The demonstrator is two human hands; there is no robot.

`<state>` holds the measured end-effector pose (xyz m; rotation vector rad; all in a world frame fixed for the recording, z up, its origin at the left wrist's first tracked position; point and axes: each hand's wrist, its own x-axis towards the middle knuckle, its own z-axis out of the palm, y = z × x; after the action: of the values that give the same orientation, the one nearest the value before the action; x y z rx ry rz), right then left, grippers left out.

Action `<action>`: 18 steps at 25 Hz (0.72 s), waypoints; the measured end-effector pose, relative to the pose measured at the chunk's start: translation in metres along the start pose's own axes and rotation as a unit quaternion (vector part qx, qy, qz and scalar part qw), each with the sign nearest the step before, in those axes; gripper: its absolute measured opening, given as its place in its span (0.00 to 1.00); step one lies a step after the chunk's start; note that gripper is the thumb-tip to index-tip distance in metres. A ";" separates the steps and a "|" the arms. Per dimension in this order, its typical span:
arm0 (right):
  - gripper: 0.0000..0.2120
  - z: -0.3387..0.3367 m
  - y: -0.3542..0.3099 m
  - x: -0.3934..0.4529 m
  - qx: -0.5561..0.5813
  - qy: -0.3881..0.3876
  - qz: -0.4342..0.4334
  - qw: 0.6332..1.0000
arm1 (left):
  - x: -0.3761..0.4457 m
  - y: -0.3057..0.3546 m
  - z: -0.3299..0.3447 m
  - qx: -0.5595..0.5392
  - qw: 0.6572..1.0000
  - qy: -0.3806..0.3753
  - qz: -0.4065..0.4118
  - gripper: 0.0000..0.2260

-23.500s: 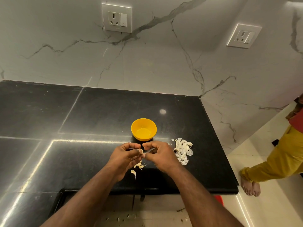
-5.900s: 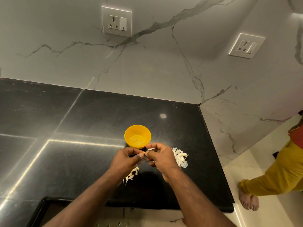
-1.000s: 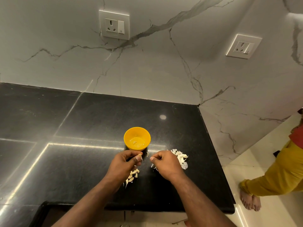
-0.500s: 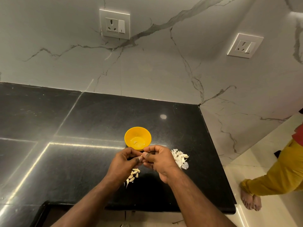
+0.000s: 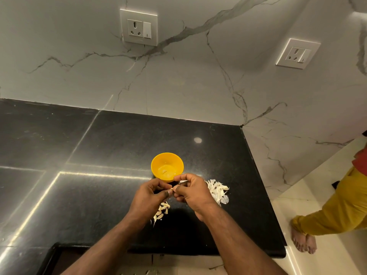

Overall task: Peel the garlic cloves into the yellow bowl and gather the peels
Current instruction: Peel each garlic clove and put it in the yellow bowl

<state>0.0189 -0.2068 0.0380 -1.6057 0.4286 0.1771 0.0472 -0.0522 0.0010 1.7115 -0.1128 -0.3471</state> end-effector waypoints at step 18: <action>0.13 -0.015 0.014 0.001 -0.300 0.025 -0.030 0.953 | -0.001 0.010 -0.002 -0.128 0.990 0.010 -0.062 0.02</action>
<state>0.0123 -0.2218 0.0257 -2.2238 0.3823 0.2355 0.0477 -0.0514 0.0112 1.4699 0.0524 -0.4182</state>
